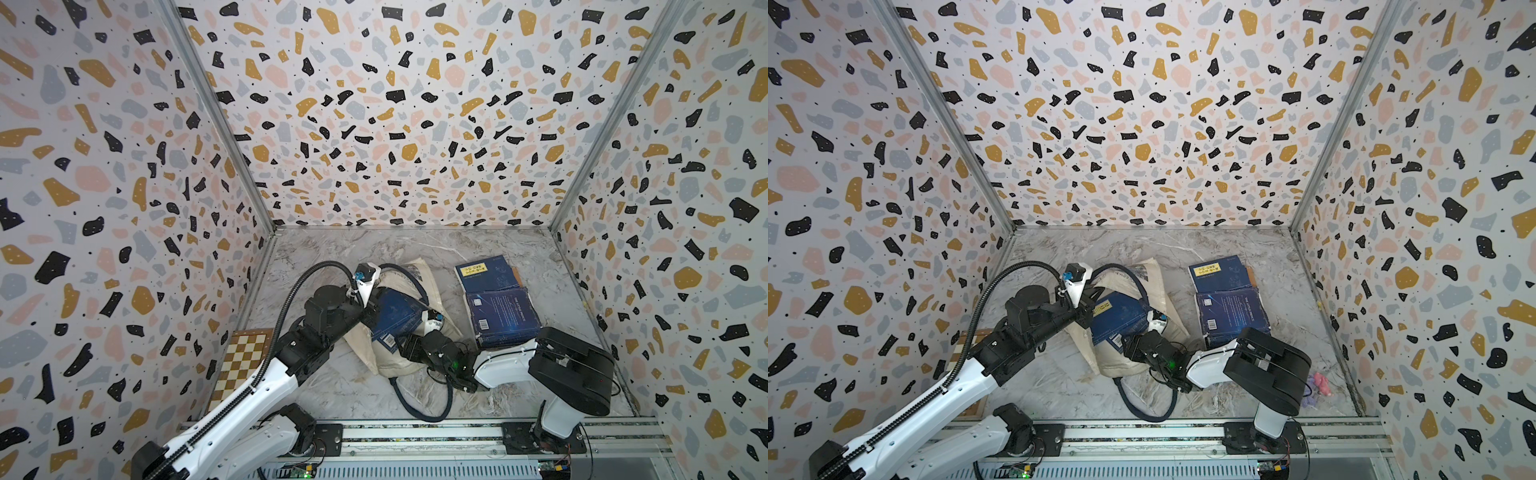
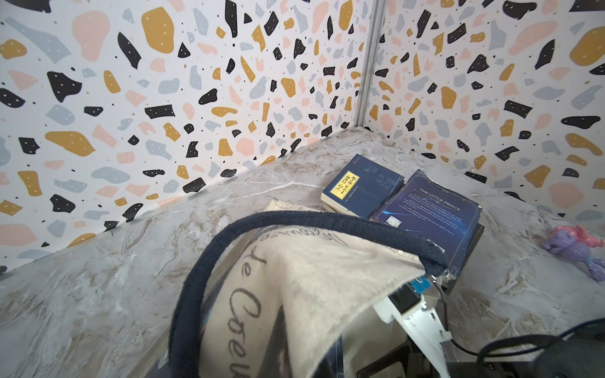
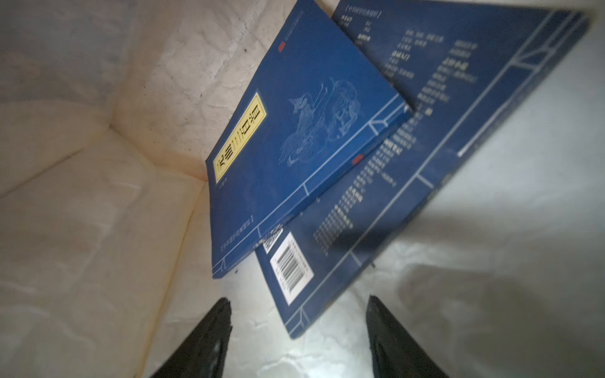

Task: Take out the books from the canvas bag
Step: Pick up the book from the canvas bag.

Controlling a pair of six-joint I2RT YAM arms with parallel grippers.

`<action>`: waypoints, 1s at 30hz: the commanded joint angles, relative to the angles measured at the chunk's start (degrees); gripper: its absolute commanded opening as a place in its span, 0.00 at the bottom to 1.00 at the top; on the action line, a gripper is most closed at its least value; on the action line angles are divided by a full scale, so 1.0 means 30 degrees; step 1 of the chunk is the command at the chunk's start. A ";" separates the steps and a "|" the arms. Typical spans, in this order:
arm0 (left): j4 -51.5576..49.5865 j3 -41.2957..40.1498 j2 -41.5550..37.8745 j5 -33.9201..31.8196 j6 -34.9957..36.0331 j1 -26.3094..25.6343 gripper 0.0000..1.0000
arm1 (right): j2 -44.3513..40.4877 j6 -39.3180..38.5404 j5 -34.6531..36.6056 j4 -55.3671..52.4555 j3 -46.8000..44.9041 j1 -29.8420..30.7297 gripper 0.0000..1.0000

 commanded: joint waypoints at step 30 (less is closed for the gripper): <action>0.7160 -0.1936 -0.3182 0.2168 0.0582 -0.0308 0.00 | 0.6872 0.1533 -0.2128 0.9755 0.0638 -0.1945 0.38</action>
